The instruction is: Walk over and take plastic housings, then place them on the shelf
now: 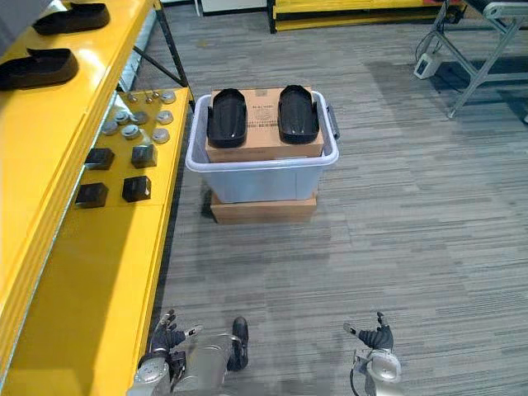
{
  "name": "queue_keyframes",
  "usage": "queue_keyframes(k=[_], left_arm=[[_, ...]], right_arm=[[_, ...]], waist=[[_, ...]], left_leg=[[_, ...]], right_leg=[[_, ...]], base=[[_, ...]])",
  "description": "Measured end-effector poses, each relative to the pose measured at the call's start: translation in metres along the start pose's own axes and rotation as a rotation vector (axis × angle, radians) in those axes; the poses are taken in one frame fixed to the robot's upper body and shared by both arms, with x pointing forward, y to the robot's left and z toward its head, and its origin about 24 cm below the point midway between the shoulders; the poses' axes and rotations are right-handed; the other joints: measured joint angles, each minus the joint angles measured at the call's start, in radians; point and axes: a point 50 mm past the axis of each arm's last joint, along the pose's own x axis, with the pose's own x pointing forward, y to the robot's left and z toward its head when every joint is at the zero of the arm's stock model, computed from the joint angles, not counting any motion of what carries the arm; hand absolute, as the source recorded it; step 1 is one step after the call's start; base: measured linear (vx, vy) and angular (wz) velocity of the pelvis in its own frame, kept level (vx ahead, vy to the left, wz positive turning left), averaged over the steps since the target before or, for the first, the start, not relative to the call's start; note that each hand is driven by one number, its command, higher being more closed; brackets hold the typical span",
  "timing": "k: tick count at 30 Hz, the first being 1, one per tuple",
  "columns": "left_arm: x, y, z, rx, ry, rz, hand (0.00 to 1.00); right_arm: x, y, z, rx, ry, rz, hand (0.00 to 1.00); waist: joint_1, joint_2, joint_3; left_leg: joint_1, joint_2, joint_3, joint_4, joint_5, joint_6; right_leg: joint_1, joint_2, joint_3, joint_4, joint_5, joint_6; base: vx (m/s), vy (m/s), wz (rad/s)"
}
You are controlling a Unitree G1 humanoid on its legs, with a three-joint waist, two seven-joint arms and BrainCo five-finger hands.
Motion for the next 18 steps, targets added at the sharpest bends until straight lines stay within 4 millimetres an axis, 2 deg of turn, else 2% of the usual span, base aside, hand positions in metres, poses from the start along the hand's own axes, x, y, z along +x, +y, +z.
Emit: queue_keyframes(k=[1, 2, 3, 4, 5, 6, 7, 8, 9, 10, 11, 12, 13, 14, 15, 17, 18], left_arm=[[0.001, 0.000, 0.002, -0.002, -0.007, -0.003, 0.00], [0.002, -0.001, 0.004, -0.009, -0.010, -0.004, 0.00], [0.002, -0.002, 0.004, -0.021, -0.010, -0.006, 0.00], [0.002, -0.002, 0.004, -0.021, -0.010, -0.006, 0.00], [0.001, -0.002, 0.004, -0.021, -0.010, -0.006, 0.00], [0.001, -0.001, 0.003, -0.019, -0.008, -0.002, 0.00], [0.001, 0.003, -0.001, -0.010, 0.007, 0.006, 0.00], [0.000, -0.001, -0.005, -0.012, 0.026, -0.001, 0.00], [-0.001, -0.003, -0.008, -0.015, 0.039, -0.007, 0.00], [-0.001, -0.005, -0.008, -0.019, 0.040, -0.011, 0.00], [-0.001, -0.007, -0.006, -0.023, 0.037, -0.015, 0.00], [0.000, -0.013, -0.003, -0.034, 0.028, -0.028, 0.00], [0.000, -0.016, -0.001, -0.042, 0.022, -0.033, 0.00], [-0.001, -0.016, -0.002, -0.045, 0.025, -0.032, 0.00], [-0.003, -0.016, -0.007, -0.050, 0.039, -0.030, 0.00], [-0.005, -0.018, -0.010, -0.056, 0.050, -0.034, 0.00], [-0.005, -0.018, -0.010, -0.056, 0.050, -0.034, 0.00]], right_arm=[[0.001, 0.003, 0.005, -0.020, -0.017, 0.013, 0.00], [0.003, 0.003, 0.008, -0.025, -0.026, 0.016, 0.00], [0.005, 0.003, 0.013, -0.027, -0.043, 0.017, 0.00], [0.006, 0.002, 0.016, -0.034, -0.056, 0.014, 0.00], [0.005, 0.002, 0.016, -0.034, -0.057, 0.014, 0.00], [0.005, 0.002, 0.017, -0.033, -0.059, 0.015, 0.00], [0.003, 0.000, 0.011, -0.039, -0.044, 0.010, 0.00], [0.003, -0.005, 0.007, -0.048, -0.031, 0.000, 0.00], [0.004, -0.006, 0.010, -0.047, -0.039, -0.004, 0.00], [0.004, -0.007, 0.012, -0.039, -0.051, -0.008, 0.00], [0.003, -0.008, 0.012, -0.031, -0.051, -0.012, 0.00], [0.001, -0.010, 0.005, -0.021, -0.031, -0.022, 0.00], [-0.003, -0.007, -0.003, -0.006, -0.009, -0.018, 0.00], [-0.006, -0.006, -0.007, 0.005, 0.003, -0.016, 0.00], [-0.010, -0.003, -0.015, 0.027, 0.027, -0.013, 0.00], [-0.008, -0.001, -0.010, 0.046, 0.013, -0.013, 0.00], [-0.007, -0.001, -0.008, 0.054, 0.009, -0.016, 0.00]], waist=[[-0.004, 0.011, 0.001], [-0.011, 0.017, 0.004], [-0.023, 0.033, 0.007], [-0.031, 0.045, 0.012], [-0.034, 0.047, 0.013], [-0.036, 0.039, 0.011], [-0.045, 0.028, 0.010], [-0.048, 0.041, 0.010], [-0.043, 0.050, 0.001], [-0.053, 0.050, 0.001], [-0.054, 0.053, 0.002], [-0.056, 0.063, 0.006], [-0.052, 0.057, 0.012], [-0.048, 0.065, 0.009], [-0.042, 0.049, 0.007], [-0.039, 0.056, 0.002], [-0.036, 0.062, 0.001]], left_leg=[[0.060, 0.011, -0.010, -0.038, 0.000, 0.000], [0.080, 0.020, -0.016, -0.049, 0.000, -0.001], [0.110, 0.043, -0.023, -0.057, -0.001, -0.002], [0.137, 0.069, -0.030, -0.058, -0.008, -0.015], [0.151, 0.080, -0.036, -0.059, -0.015, -0.027], [0.181, 0.093, -0.045, -0.060, -0.036, -0.062], [0.212, 0.103, -0.054, -0.059, -0.071, -0.107], [0.223, 0.116, -0.063, -0.056, -0.085, -0.121], [0.219, 0.140, -0.064, -0.037, -0.075, -0.136], [0.205, 0.143, -0.074, 0.013, -0.063, -0.157], [0.187, 0.152, -0.074, 0.063, -0.055, -0.171], [0.125, 0.185, -0.071, 0.214, -0.017, -0.193], [0.069, 0.230, -0.047, 0.372, -0.008, -0.193], [0.058, 0.252, -0.019, 0.426, -0.013, -0.189], [0.033, 0.280, 0.025, 0.469, -0.023, -0.173], [-0.007, 0.274, 0.042, 0.411, -0.035, -0.155], [-0.032, 0.254, 0.032, 0.308, -0.035, -0.155]], right_leg=[[-0.044, -0.001, -0.053, -0.060, -0.032, -0.060], [-0.066, 0.000, -0.078, -0.101, -0.042, -0.079], [-0.115, 0.006, -0.106, -0.188, -0.050, -0.093], [-0.159, 0.020, -0.105, -0.291, -0.040, -0.089], [-0.175, 0.028, -0.098, -0.349, -0.023, -0.083], [-0.191, 0.041, -0.062, -0.485, 0.057, -0.079], [-0.178, 0.044, -0.036, -0.559, 0.257, -0.104], [-0.174, 0.058, -0.046, -0.535, 0.255, -0.131], [-0.183, 0.068, -0.049, -0.488, 0.208, -0.149], [-0.184, 0.063, -0.063, -0.459, 0.166, -0.163], [-0.172, 0.062, -0.075, -0.459, 0.154, -0.171], [-0.110, 0.068, -0.110, -0.499, 0.143, -0.181], [-0.018, 0.084, -0.142, -0.568, 0.142, -0.186], [0.028, 0.090, -0.156, -0.600, 0.144, -0.190], [0.092, 0.101, -0.167, -0.654, 0.145, -0.192], [0.134, 0.103, -0.165, -0.702, 0.148, -0.193], [0.145, 0.101, -0.157, -0.715, 0.150, -0.190]], base=[[0.49, -0.020, 0.13], [0.55, -0.067, 0.26], [0.41, -0.097, 0.31], [0.41, -0.113, 0.32], [0.43, -0.158, 0.34], [0.47, -0.210, 0.42], [0.48, -0.231, 0.39], [0.47, -0.234, 0.22], [0.42, -0.258, 0.11], [0.39, -0.255, 0.15], [0.38, -0.275, 0.44], [0.35, -0.249, 0.65], [0.33, -0.246, 0.65], [0.34, -0.244, 0.46], [0.28, -0.178, 0.14], [0.23, -0.083, -0.04], [0.16, 0.010, -0.16]])
